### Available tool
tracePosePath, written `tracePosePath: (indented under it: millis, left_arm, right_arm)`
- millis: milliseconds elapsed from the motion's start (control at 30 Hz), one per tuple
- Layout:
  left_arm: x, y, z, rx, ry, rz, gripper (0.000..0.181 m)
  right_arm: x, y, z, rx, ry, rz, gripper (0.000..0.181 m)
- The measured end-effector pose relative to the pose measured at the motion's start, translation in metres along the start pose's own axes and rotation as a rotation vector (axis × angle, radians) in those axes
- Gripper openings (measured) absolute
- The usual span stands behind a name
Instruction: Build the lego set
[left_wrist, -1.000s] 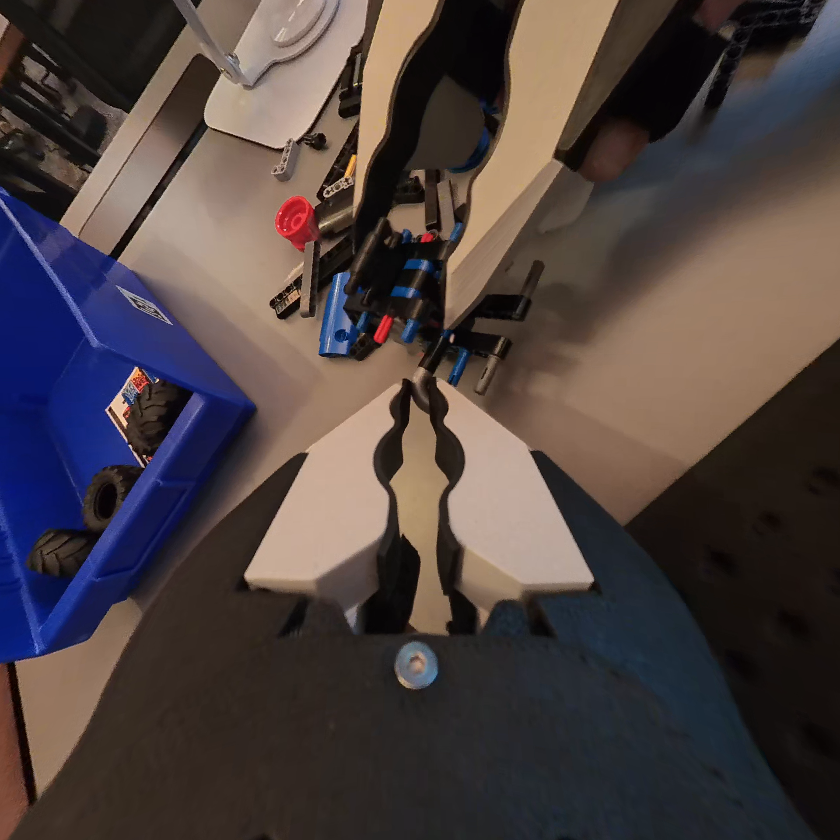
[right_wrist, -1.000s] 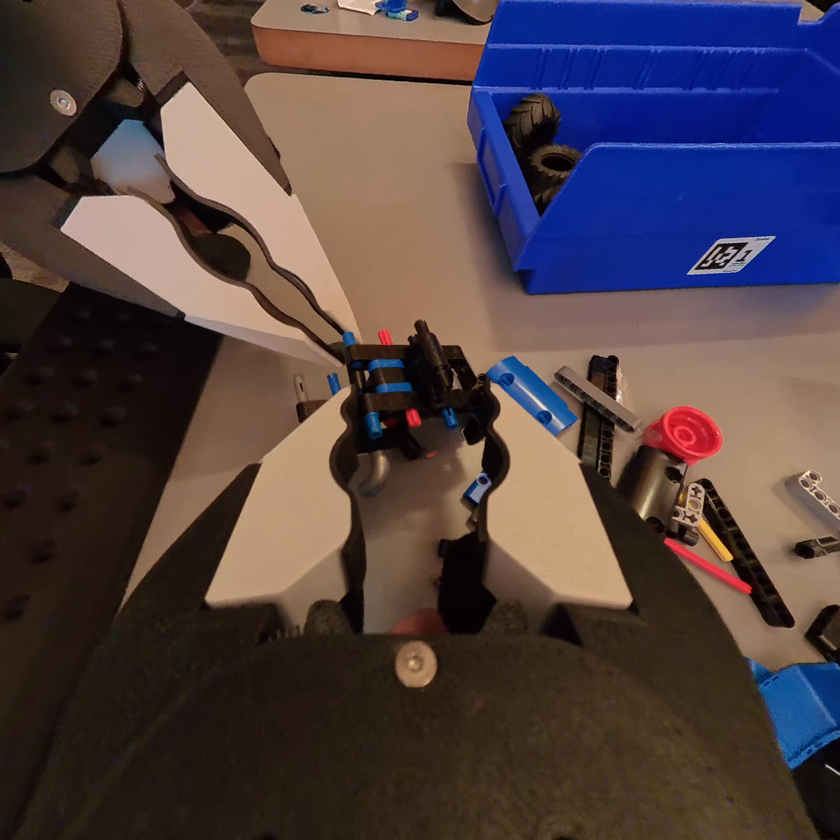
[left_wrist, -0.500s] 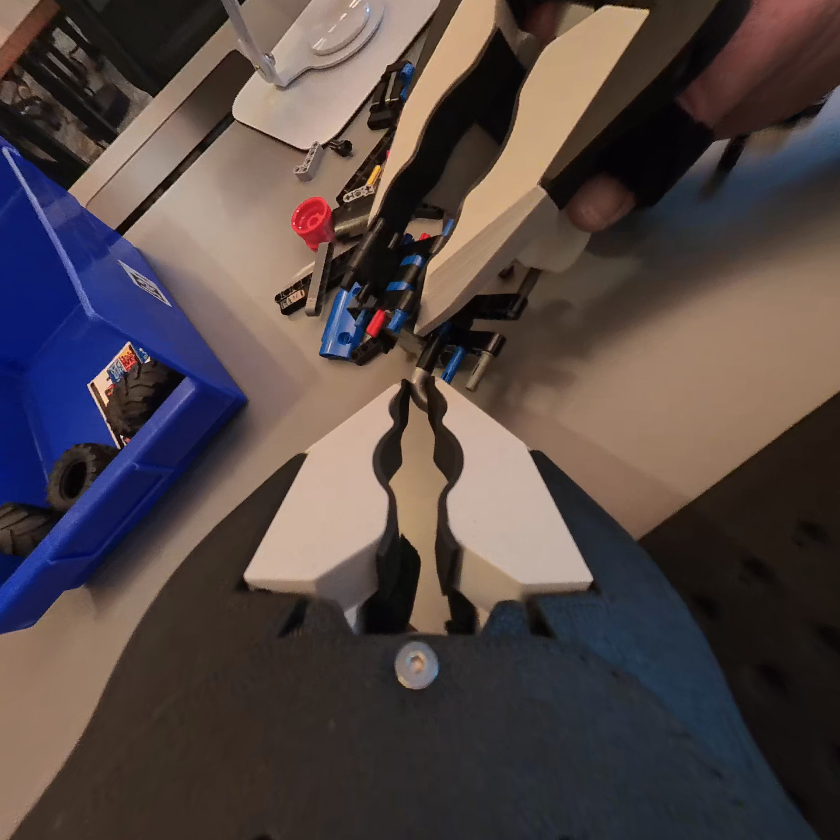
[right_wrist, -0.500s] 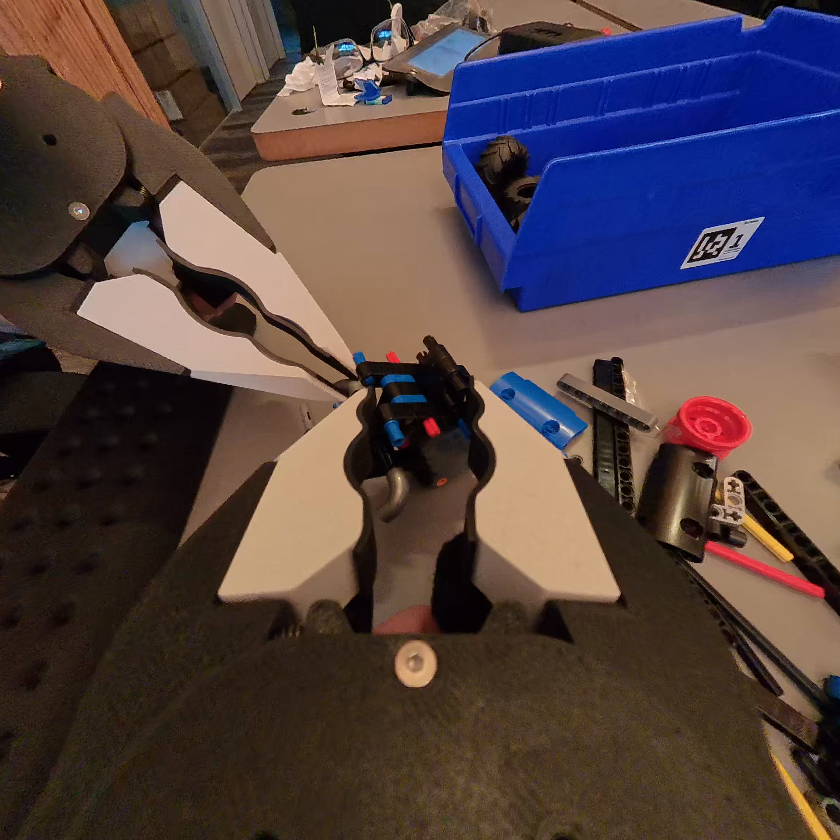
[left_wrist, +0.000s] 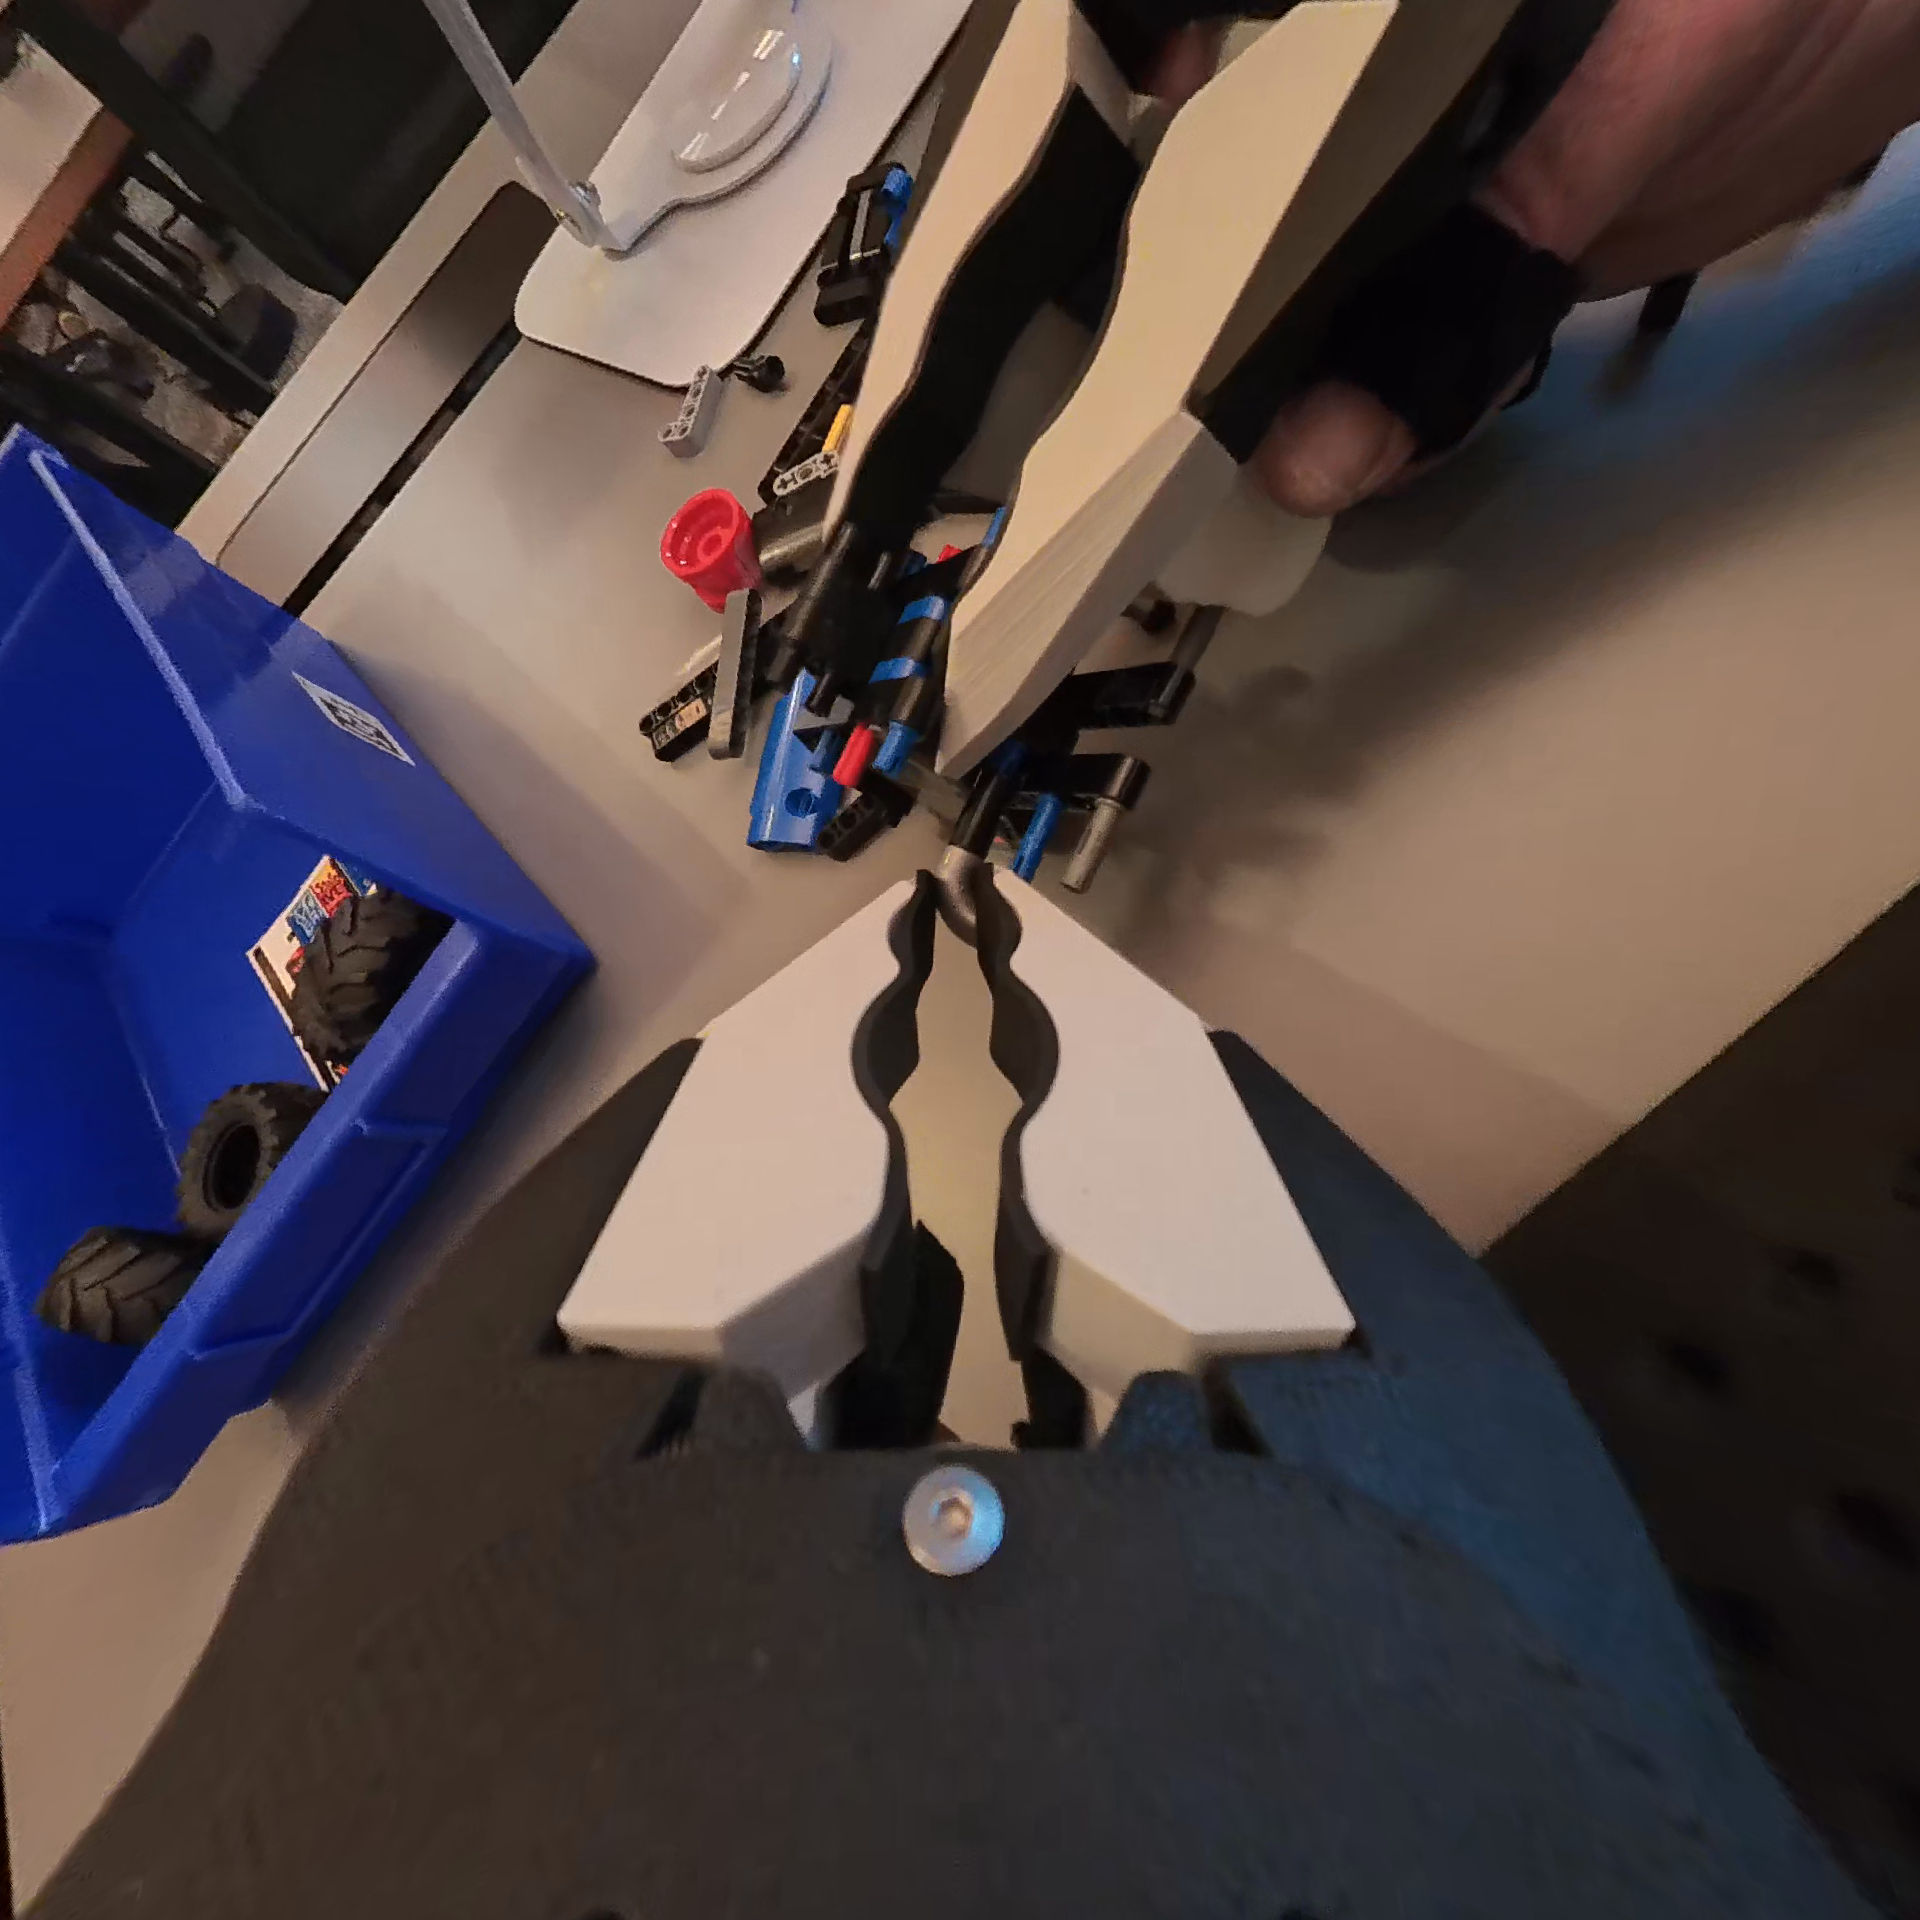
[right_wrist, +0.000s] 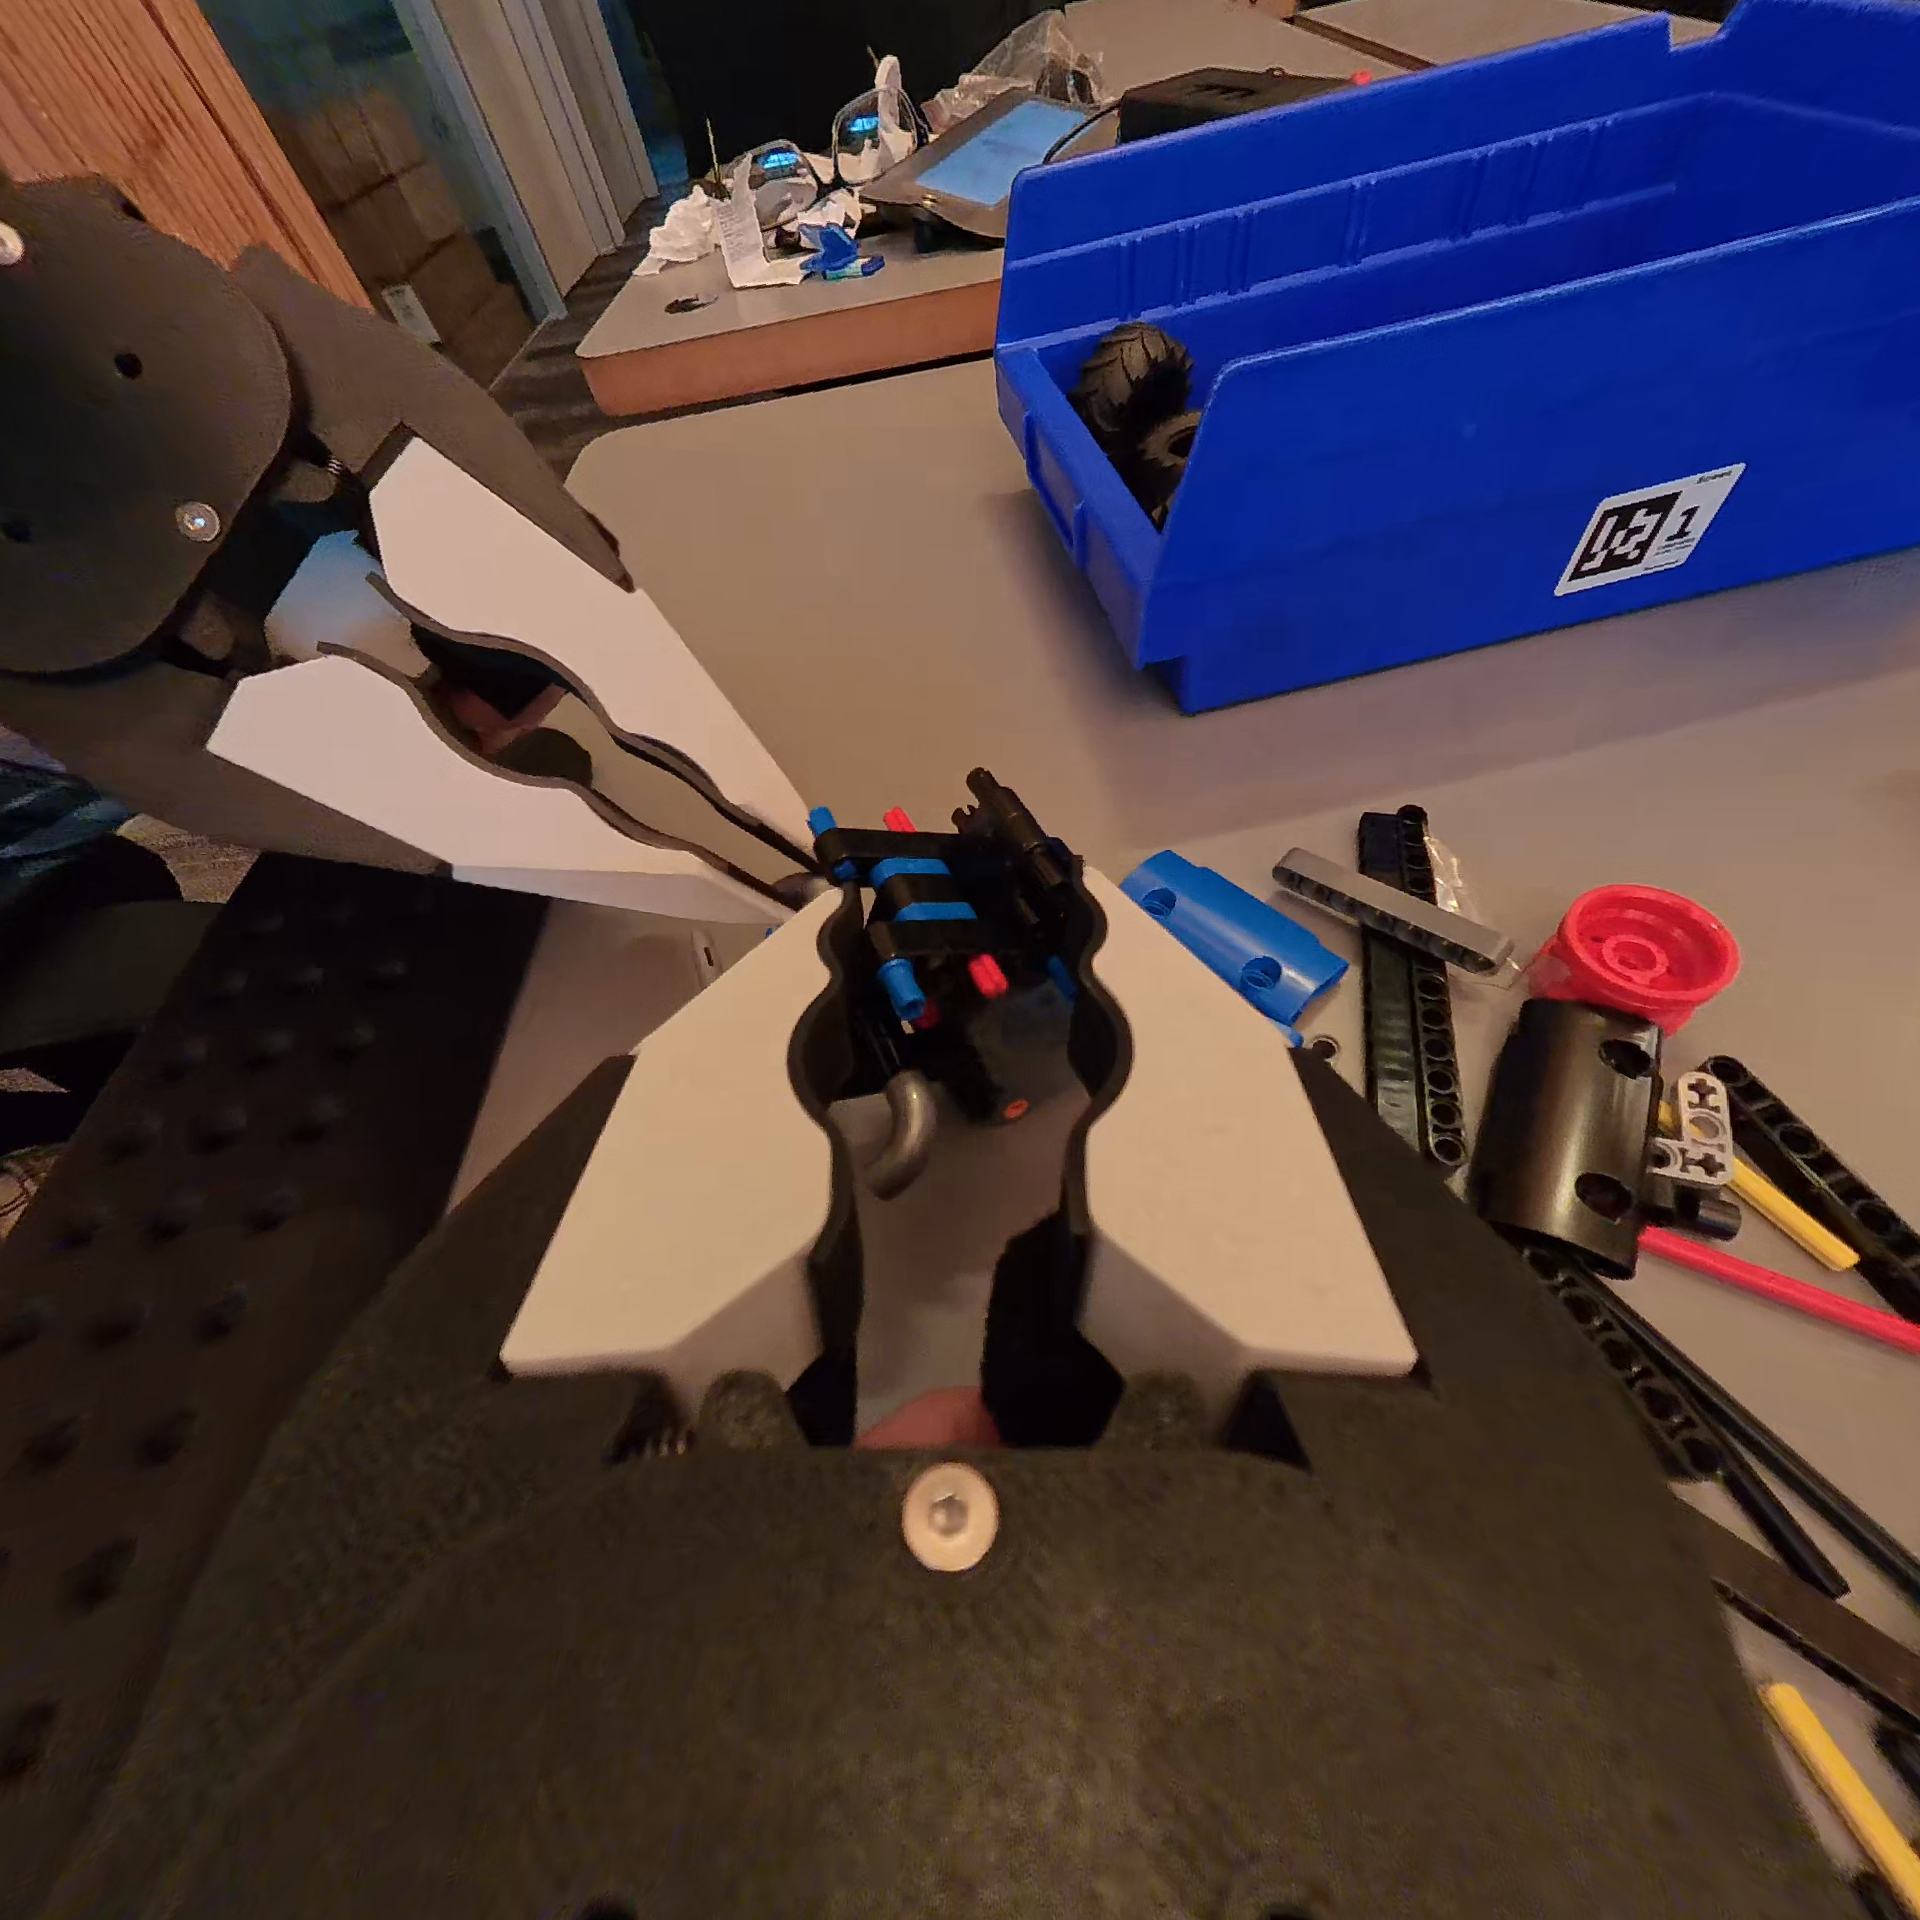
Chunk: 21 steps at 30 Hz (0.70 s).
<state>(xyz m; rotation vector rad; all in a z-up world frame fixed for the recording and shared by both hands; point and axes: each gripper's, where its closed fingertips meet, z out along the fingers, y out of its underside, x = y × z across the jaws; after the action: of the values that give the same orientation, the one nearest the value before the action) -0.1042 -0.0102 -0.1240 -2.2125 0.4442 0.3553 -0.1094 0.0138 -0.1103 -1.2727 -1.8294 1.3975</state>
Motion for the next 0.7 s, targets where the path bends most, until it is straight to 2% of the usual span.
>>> tracePosePath:
  millis: [133, 467, 600, 700]
  left_arm:
    - [0.002, 0.004, 0.007, -0.009, 0.021, 0.038, 0.005]
    - [0.0, 0.001, 0.001, -0.042, -0.013, 0.081, 0.004]
    - [-0.003, -0.011, -0.005, 0.002, -0.027, 0.067, 0.005]
    - [-0.004, -0.008, -0.004, -0.048, -0.045, 0.106, 0.005]
  right_arm:
    - [-0.001, 0.0, 0.001, -0.001, -0.003, -0.002, 0.038]
    - [0.001, -0.001, 0.001, 0.002, 0.009, 0.005, 0.038]
    - [0.002, 0.0, 0.001, 0.002, 0.017, -0.005, 0.037]
    - [0.002, -0.001, 0.002, 0.003, 0.026, -0.005, 0.037]
